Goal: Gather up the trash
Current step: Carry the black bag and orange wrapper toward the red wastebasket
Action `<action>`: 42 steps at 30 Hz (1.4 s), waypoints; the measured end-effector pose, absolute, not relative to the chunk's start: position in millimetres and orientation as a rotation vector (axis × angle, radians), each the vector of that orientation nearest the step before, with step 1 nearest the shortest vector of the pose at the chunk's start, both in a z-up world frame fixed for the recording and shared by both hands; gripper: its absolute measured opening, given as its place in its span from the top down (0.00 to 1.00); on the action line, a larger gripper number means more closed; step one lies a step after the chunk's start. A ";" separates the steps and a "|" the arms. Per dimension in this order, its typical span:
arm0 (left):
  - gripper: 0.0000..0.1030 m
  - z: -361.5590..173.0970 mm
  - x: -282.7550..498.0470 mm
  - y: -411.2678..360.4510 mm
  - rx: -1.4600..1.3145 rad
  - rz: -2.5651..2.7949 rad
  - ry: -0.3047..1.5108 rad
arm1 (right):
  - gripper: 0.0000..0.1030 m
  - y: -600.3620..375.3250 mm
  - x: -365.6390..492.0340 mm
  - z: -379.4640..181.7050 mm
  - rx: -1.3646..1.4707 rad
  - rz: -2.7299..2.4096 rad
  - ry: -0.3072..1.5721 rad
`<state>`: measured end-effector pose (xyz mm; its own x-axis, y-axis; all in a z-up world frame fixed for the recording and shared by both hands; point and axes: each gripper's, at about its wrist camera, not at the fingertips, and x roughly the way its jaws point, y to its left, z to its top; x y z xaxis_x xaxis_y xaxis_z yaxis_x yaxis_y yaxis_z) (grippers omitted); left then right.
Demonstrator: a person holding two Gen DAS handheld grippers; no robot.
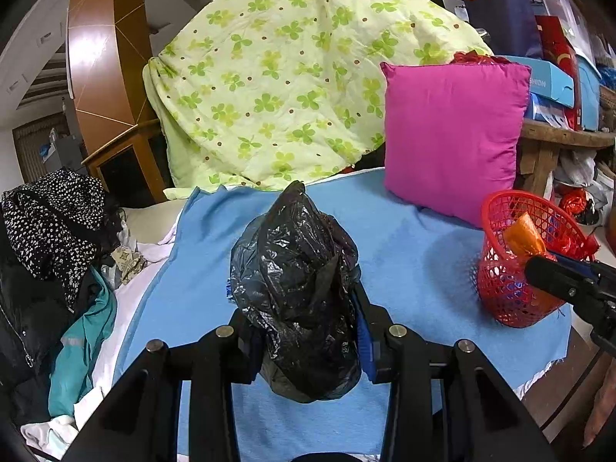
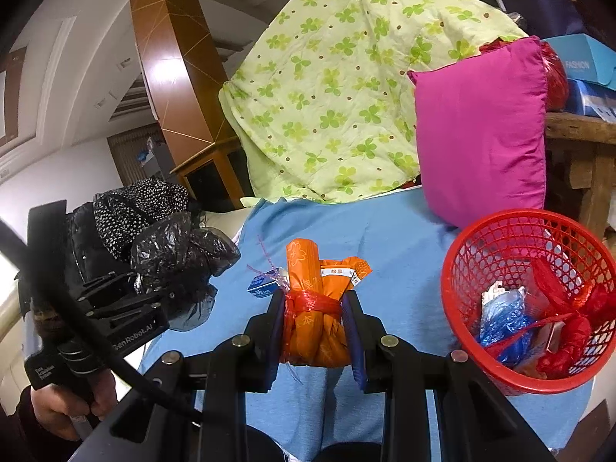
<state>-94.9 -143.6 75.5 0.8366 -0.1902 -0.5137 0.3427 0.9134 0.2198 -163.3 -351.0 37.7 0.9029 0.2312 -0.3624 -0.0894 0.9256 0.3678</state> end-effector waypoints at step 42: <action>0.60 70.1 -115.9 -194.7 0.411 -0.383 0.508 | 0.70 -396.0 -210.3 37.9 0.451 0.083 0.345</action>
